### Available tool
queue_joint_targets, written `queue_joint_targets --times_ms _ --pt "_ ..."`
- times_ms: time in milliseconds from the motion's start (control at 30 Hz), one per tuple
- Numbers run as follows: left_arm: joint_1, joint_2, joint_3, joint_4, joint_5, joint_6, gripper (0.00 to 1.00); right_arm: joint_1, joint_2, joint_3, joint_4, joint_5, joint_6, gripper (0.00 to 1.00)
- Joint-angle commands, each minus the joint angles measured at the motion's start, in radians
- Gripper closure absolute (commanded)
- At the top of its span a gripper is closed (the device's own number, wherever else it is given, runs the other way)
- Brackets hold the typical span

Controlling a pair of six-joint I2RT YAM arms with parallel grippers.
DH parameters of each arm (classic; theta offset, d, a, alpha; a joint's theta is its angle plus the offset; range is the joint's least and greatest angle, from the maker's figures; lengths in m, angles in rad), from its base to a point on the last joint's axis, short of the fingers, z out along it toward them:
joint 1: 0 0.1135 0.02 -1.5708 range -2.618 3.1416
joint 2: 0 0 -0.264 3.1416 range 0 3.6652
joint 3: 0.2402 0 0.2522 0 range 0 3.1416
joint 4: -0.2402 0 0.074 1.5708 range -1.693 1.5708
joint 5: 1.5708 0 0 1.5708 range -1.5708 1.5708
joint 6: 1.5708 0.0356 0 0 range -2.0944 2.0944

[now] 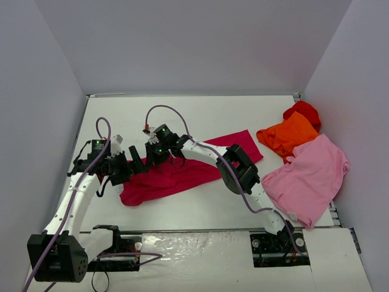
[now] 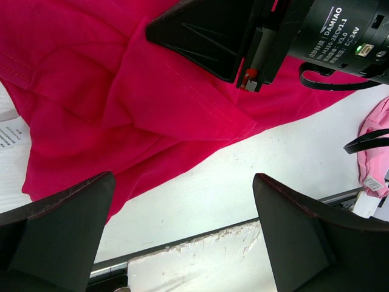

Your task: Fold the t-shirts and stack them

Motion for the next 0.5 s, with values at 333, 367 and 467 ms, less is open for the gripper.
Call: queue_joint_targets --times_ms 333,367,467 --pt "0.007 0.000 0.029 0.043 0.016 0.012 0.03 0.025 -0.213 -0.026 0.018 -0.025 0.010 1.00" --pt "0.007 0.000 0.030 0.045 0.018 0.011 0.03 0.027 -0.230 -0.042 0.018 -0.022 0.015 1.00" --pt "0.007 0.000 0.030 0.048 0.024 0.010 0.03 0.041 -0.251 -0.071 0.018 -0.013 0.019 1.00"
